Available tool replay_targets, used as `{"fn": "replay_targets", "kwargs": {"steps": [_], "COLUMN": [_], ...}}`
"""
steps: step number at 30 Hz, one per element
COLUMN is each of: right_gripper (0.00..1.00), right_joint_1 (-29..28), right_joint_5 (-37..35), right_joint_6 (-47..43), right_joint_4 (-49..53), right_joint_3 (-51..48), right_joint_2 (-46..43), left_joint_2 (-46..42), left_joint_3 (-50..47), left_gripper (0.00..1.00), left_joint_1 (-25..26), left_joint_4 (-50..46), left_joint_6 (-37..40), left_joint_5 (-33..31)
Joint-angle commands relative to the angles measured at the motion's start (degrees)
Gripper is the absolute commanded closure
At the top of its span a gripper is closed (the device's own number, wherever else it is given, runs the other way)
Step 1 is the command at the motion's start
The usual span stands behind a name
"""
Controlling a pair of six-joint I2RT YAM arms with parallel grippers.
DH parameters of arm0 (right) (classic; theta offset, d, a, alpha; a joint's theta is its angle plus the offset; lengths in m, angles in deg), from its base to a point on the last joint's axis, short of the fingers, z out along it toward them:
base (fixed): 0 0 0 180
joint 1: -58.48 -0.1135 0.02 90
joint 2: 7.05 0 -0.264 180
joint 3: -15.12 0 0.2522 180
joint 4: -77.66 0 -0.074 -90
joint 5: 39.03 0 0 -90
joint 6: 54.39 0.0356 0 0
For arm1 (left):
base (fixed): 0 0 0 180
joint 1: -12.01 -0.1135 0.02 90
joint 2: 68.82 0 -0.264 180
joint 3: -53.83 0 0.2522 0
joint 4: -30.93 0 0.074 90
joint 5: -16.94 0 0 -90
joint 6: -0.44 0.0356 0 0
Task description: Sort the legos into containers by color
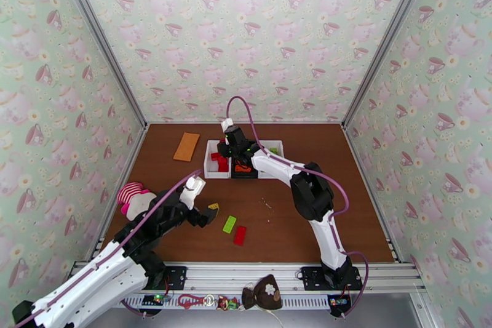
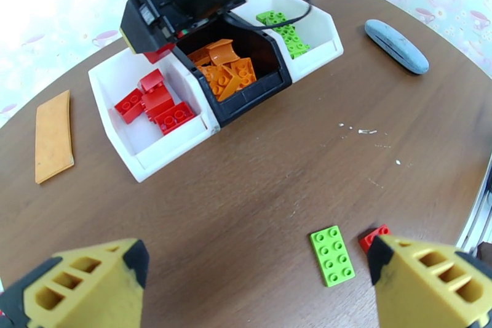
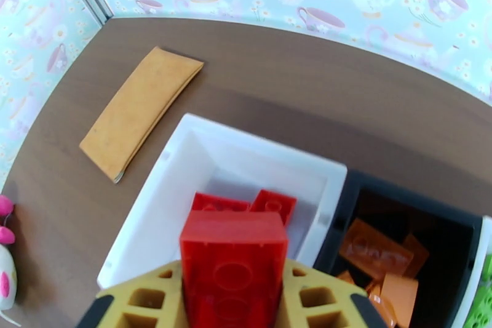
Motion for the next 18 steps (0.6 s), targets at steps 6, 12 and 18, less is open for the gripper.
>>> {"fn": "replay_targets", "kwargs": {"steps": [6, 12, 18], "right_gripper": [0.42, 0.27, 0.18], "right_joint_1": [0.47, 0.47, 0.38], "right_joint_5": [0.15, 0.94, 4.24], "right_joint_6": [-1.19, -0.38, 0.25], "right_joint_4": [1.92, -0.46, -4.61], "right_joint_3": [6.01, -1.02, -16.27], "right_joint_2": [2.28, -4.94, -16.36], "left_joint_2": [2.22, 2.25, 2.52], "left_joint_3": [-0.38, -0.73, -0.68], "left_gripper": [0.0, 0.0, 0.0], "left_joint_1": [-0.83, -1.42, -2.48], "left_joint_4": [0.85, 2.16, 1.64], "left_joint_6": [0.05, 0.75, 0.22], "left_joint_5": [1.32, 5.72, 7.36]}}
